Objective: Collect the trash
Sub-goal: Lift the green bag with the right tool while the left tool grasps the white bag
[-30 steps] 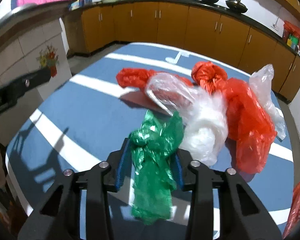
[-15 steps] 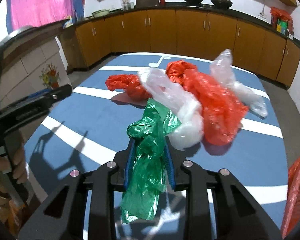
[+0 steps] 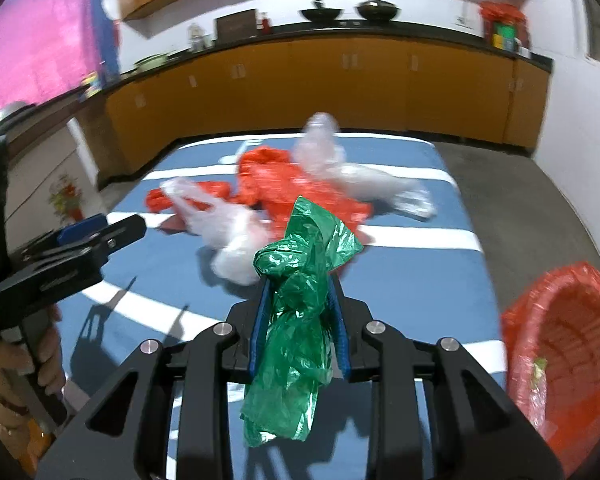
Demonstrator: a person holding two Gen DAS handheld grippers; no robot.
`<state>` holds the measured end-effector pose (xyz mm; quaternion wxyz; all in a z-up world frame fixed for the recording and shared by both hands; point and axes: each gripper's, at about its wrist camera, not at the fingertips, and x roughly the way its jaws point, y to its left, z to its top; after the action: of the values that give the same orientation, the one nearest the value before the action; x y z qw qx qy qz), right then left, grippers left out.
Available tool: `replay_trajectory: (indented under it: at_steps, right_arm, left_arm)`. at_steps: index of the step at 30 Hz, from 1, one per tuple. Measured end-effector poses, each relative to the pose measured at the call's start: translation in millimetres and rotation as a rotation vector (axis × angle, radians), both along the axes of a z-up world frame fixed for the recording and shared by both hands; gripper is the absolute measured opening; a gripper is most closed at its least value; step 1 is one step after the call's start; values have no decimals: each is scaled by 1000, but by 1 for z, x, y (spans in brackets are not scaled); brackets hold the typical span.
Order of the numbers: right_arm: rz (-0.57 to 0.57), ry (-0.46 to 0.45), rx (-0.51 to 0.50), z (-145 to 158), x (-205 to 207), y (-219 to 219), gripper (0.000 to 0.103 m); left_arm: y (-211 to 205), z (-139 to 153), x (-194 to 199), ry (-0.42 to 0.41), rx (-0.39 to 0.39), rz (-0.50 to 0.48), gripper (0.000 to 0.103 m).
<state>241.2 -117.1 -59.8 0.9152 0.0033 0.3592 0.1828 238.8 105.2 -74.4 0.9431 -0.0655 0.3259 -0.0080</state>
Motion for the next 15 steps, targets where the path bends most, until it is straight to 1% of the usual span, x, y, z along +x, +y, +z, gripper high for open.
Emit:
replay_trajectory:
  at_steps: [2, 5, 11, 12, 15]
  right_arm:
    - [-27, 3, 3, -1, 2, -10, 29]
    - [-60, 9, 3, -3, 4, -23, 29]
    - [-99, 20, 5, -8, 7, -38, 29]
    - [-103, 23, 7, -9, 8, -40, 29]
    - [-113, 27, 13, -11, 9, -45, 29]
  left_arm:
    - [-17, -1, 7, 2, 6, -35, 81]
    - [-40, -7, 22, 20, 36, -73, 81]
    - [-67, -24, 49, 85, 73, -73, 80]
    - [-68, -26, 52, 96, 76, -68, 78]
    - [-69, -38, 64, 148, 80, -57, 66]
